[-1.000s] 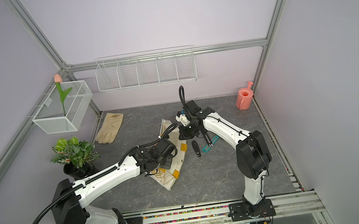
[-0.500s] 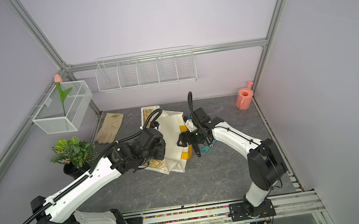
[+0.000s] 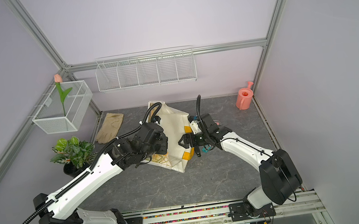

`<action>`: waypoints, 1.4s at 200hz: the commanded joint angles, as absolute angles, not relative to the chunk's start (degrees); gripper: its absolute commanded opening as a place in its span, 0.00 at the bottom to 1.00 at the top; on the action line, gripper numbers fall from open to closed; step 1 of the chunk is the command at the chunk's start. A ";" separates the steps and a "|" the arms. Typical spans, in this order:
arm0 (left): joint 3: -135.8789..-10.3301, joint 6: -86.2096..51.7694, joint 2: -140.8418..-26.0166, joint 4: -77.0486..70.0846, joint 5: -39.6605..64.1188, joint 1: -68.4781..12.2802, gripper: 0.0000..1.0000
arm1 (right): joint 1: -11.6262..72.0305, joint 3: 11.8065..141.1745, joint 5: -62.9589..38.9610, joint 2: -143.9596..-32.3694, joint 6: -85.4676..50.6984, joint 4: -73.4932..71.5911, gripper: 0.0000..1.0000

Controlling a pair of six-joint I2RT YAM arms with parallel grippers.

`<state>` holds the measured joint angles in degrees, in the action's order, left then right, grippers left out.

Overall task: Place the art knife into the pouch
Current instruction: Open the pouch at the center of the board.

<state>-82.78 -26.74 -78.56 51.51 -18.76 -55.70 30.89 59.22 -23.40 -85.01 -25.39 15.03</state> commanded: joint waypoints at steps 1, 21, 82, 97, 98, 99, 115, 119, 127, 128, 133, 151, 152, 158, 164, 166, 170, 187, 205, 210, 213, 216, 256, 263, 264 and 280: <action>-84.29 -28.76 -75.51 48.60 -18.09 -55.42 0.00 | 31.15 56.81 -22.61 -87.26 -28.15 8.62 0.78; -83.95 -28.57 -74.57 48.18 -16.13 -55.40 0.00 | 31.18 56.62 -22.47 -88.08 -28.97 5.90 0.58; -81.90 -29.45 -70.69 50.07 -15.79 -53.75 0.00 | 31.16 63.08 -18.55 -85.69 -24.63 18.82 0.07; -81.34 -29.19 -68.95 52.56 -15.50 -51.43 0.00 | 30.93 69.08 -9.86 -85.26 -18.34 33.73 0.07; -81.28 -29.14 -68.84 52.82 -15.44 -51.25 0.00 | 30.85 69.43 -9.45 -85.26 -17.96 34.84 0.07; -81.24 -29.07 -68.70 53.00 -15.41 -51.11 0.00 | 30.80 69.78 -9.03 -85.26 -17.55 35.74 0.07; -81.30 -28.40 -67.30 57.20 -16.07 -48.55 0.00 | 29.76 75.45 -5.02 -85.88 -12.76 47.91 0.07; -81.56 -28.17 -67.11 58.45 -16.58 -47.92 0.00 | 29.67 76.71 -3.90 -85.96 -11.79 50.19 0.07; -82.05 -27.56 -67.06 61.04 -17.72 -46.76 0.00 | 29.71 79.19 -1.76 -86.32 -10.18 54.09 0.07; -82.16 -27.54 -67.06 61.33 -17.78 -46.58 0.00 | 29.66 79.45 -1.54 -86.32 -10.01 54.25 0.07; -82.48 -27.04 -67.06 62.67 -18.08 -45.55 0.00 | 29.69 80.99 -0.22 -86.62 -9.30 57.78 0.07; -83.17 -25.40 -67.41 66.96 -17.84 -41.79 0.00 | 29.70 85.71 5.33 -87.76 -7.61 64.54 0.07; -83.16 -25.31 -67.41 67.14 -17.89 -41.59 0.00 | 29.70 85.92 5.65 -87.83 -7.59 64.88 0.07; -83.06 -25.16 -67.41 68.27 -18.04 -40.18 0.00 | 29.59 87.18 7.16 -88.25 -7.22 66.58 0.07; -82.70 -24.80 -67.29 69.03 -17.49 -38.39 0.00 | 29.57 88.19 8.49 -88.79 -6.80 68.50 0.07; -82.53 -24.52 -67.21 69.25 -17.07 -37.79 0.00 | 29.59 88.41 8.80 -89.00 -6.71 68.92 0.07; -82.10 -24.02 -66.88 69.39 -16.11 -36.41 0.00 | 29.58 88.80 9.33 -89.29 -6.47 69.84 0.07; -80.27 -22.11 -65.87 70.12 -11.38 -30.78 0.00 | 29.56 89.39 11.68 -90.23 -5.22 73.11 0.07; -79.50 -20.60 -65.31 71.41 -8.63 -27.82 0.00 | 29.61 89.18 11.50 -90.57 -4.28 75.03 0.07; -79.34 -20.38 -65.28 71.48 -7.95 -27.74 0.00 | 29.56 89.16 10.28 -90.38 -4.00 74.97 0.07; -79.27 -20.19 -65.33 71.40 -7.27 -27.75 0.00 | 29.54 89.17 9.39 -90.26 -3.77 74.78 0.07; -79.21 -20.09 -65.42 71.37 -6.45 -27.84 0.00 | 29.66 89.13 8.26 -90.10 -3.51 74.46 0.07; -75.82 -18.73 -69.29 64.76 6.02 -27.84 0.00 | 31.83 90.92 3.14 -90.51 -1.78 73.70 0.07; -75.26 -18.70 -70.35 63.90 6.38 -27.82 0.00 | 32.22 91.13 3.55 -91.04 -1.45 74.11 0.07; -75.20 -18.62 -70.51 63.86 6.48 -27.84 0.00 | 32.28 91.23 3.58 -91.09 -1.38 74.19 0.07; -74.95 -17.56 -73.50 62.86 7.90 -27.93 0.00 | 32.85 91.36 4.40 -92.32 -0.45 74.98 0.07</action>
<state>-75.90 -20.27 -70.22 64.18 5.63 -28.71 32.49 90.21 0.27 -90.45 -4.01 68.97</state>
